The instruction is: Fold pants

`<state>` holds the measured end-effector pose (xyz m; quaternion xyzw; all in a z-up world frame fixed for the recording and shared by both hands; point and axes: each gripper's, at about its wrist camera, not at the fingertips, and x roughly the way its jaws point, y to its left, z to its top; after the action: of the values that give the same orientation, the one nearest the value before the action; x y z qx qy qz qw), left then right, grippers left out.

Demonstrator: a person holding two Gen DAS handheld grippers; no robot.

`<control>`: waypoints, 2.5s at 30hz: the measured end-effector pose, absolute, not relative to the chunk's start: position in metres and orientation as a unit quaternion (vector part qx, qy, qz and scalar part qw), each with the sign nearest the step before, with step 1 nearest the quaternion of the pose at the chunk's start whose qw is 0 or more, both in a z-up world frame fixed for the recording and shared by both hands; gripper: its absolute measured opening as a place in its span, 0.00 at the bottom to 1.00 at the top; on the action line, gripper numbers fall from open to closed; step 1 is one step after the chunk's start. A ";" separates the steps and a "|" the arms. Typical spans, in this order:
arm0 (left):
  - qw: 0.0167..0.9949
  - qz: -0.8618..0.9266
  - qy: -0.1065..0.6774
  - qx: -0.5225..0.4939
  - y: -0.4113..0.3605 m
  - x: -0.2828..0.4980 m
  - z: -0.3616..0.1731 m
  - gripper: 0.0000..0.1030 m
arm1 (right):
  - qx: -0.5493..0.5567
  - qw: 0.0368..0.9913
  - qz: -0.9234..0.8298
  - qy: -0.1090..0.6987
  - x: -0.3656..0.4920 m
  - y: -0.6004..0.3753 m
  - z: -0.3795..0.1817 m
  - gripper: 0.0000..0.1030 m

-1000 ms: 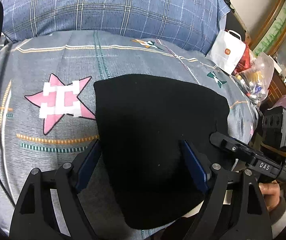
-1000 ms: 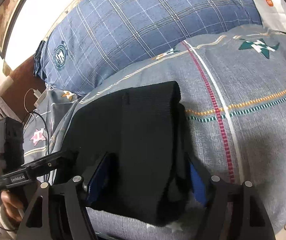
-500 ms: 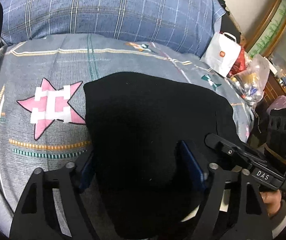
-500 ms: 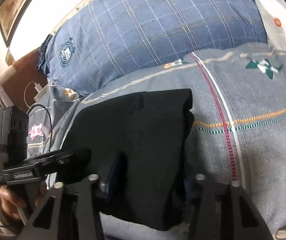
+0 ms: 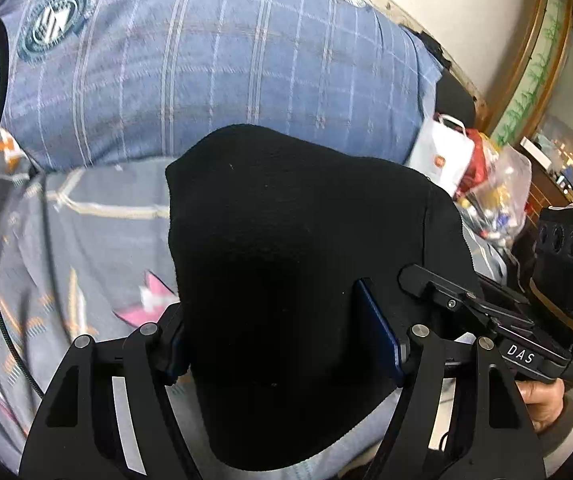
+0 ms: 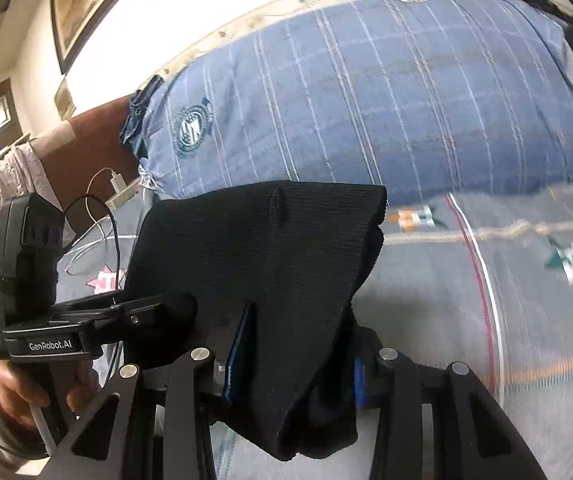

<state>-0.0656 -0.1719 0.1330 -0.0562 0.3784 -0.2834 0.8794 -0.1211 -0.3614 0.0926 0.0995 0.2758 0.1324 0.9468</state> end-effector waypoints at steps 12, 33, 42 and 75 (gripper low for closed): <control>0.872 -0.254 0.412 -0.072 -0.147 -0.011 0.107 0.71 | 0.091 0.936 0.144 0.309 -0.047 -0.348 0.084 0.39; 0.895 -0.161 0.416 -0.022 -0.150 0.017 0.093 0.77 | 0.057 0.943 0.120 0.306 -0.036 -0.345 0.085 0.47; 0.897 -0.134 0.421 0.020 -0.178 0.035 0.067 0.77 | 0.039 0.930 0.120 0.345 -0.004 -0.345 0.045 0.48; 0.909 -0.100 0.404 -0.005 -0.159 -0.026 0.071 0.83 | 0.008 0.942 0.048 0.331 -0.072 -0.332 0.060 0.49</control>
<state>-0.0260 -0.1594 0.0713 -0.0050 0.4037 -0.1001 0.9094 -0.0719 -0.3316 0.0603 0.0082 0.3308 0.0483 0.9424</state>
